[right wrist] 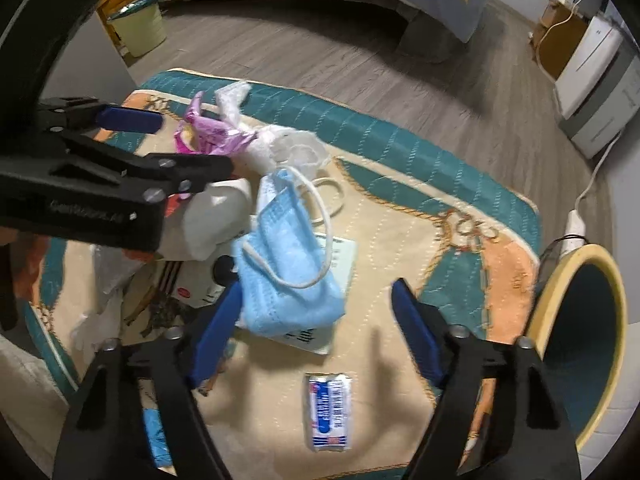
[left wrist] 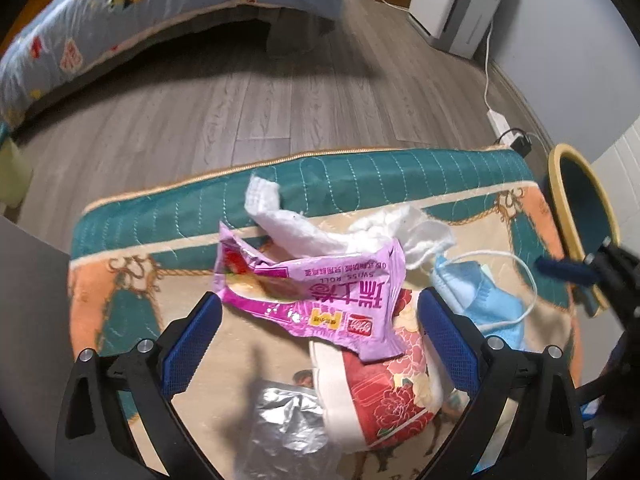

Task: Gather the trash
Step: 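Grasp the pink wrapper with the left tool while the right grasps another blue mask, then carry both items over the wastebasket and open both tools to release them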

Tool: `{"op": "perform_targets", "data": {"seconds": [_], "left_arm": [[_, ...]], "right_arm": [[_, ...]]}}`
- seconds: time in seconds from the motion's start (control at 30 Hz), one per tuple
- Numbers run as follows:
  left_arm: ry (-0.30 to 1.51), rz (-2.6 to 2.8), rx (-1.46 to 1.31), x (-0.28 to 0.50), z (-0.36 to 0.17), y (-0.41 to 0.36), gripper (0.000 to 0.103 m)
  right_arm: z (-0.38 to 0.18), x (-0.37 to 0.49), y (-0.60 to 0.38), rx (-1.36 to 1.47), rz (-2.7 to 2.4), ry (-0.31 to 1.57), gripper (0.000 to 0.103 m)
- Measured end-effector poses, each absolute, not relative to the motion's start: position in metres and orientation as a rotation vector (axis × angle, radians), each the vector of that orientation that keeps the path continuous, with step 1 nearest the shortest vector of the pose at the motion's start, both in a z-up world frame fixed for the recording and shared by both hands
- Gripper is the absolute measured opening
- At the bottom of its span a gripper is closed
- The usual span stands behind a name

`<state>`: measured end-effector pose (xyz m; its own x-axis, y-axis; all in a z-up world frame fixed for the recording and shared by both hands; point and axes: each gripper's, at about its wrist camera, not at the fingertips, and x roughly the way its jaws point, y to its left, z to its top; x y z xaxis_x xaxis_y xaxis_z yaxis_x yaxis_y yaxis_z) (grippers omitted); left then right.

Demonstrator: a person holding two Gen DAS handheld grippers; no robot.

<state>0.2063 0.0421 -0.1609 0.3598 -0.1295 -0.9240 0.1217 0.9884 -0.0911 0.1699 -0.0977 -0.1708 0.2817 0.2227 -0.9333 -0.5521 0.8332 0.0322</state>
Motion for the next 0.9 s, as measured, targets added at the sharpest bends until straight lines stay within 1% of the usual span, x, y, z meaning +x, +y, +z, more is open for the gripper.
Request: {"op": "perform_targets", "data": {"seconds": [0.03,0.07,0.1,0.17,0.23,0.27,0.33,0.43,0.6,0.9], "left_arm": [[1.197,-0.169,-0.028,0.207,-0.162,0.043,0.095],[1.201,-0.174,-0.039,0.207,-0.162,0.044,0.095],[1.209,-0.181,-0.054,0.208,-0.163,0.045,0.088],[1.228,-0.187,-0.087,0.209,-0.165,0.049,0.074],[1.243,-0.196,-0.133,0.208,-0.168,0.055,0.063],[1.247,-0.196,-0.137,0.208,-0.168,0.055,0.059],[1.258,-0.201,-0.136,0.206,-0.167,0.056,0.036],[1.267,-0.215,-0.128,0.203,-0.164,0.054,0.018],[1.246,-0.217,-0.12,0.194,-0.153,0.056,0.007],[1.101,-0.205,-0.108,0.173,-0.104,0.061,0.006]], "right_arm": [[-0.171,0.169,-0.096,-0.324,0.542,1.182,0.051],[-0.171,0.167,-0.094,-0.327,0.552,1.186,0.046],[-0.172,0.165,-0.091,-0.332,0.561,1.189,0.046],[-0.172,0.163,-0.088,-0.333,0.573,1.19,0.04],[-0.168,0.162,-0.088,-0.325,0.586,1.194,0.038],[-0.167,0.161,-0.088,-0.318,0.593,1.197,0.037],[-0.162,0.162,-0.089,-0.308,0.602,1.196,0.036],[-0.155,0.163,-0.094,-0.294,0.6,1.192,0.034],[-0.139,0.162,-0.105,-0.264,0.587,1.171,0.033],[-0.099,0.153,-0.133,-0.18,0.538,1.101,0.033]]}}
